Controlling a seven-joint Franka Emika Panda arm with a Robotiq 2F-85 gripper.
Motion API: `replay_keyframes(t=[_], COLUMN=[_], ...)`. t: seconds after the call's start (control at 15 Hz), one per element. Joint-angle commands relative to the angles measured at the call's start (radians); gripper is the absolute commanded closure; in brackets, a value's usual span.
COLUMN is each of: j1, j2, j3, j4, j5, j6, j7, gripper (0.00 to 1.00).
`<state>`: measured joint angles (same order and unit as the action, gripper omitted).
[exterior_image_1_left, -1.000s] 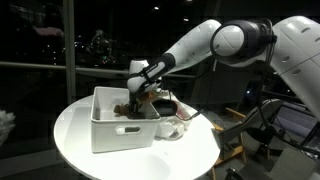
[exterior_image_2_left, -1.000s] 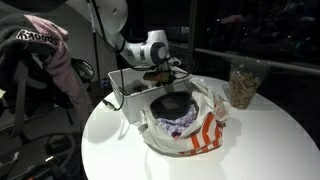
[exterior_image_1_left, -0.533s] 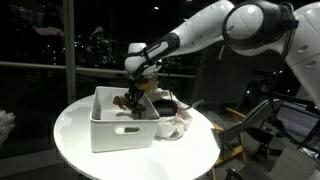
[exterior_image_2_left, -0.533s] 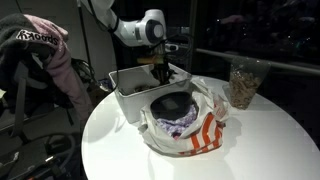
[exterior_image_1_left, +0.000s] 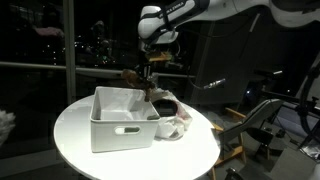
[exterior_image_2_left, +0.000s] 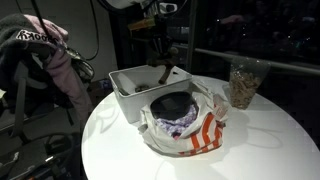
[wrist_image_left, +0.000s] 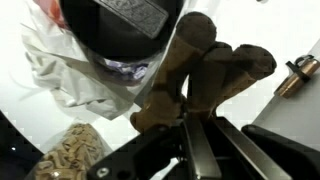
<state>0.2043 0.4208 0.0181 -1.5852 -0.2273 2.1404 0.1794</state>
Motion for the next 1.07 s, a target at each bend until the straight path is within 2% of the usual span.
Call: replay_keyframes(t=[0.0,0.27,0.47,0.67,0.8,1.0], j1=[-0.003,-0.038,-0.064,-0.086,-0.103,-0.121], j2=[-0.164,-0.255,-0.251,-0.193,-0.145,-0.05], j3=[-0.039,-0.051,-0.047,-0.047,-0.046,-0.052], j4=[-0.182,-0.308,-0.36,-0.375,-0.365,-0.346], j5=[-0.079,-0.118,-0.129,-0.133,-0.086,-0.075], j6=[0.014,0.017,0.033,0.065,0.067,0.143], j7=[0.108,0.179,0.185,0.152,0.129,0.097], gripper=[0.97,0.97,0.97,0.95,0.94,0.93])
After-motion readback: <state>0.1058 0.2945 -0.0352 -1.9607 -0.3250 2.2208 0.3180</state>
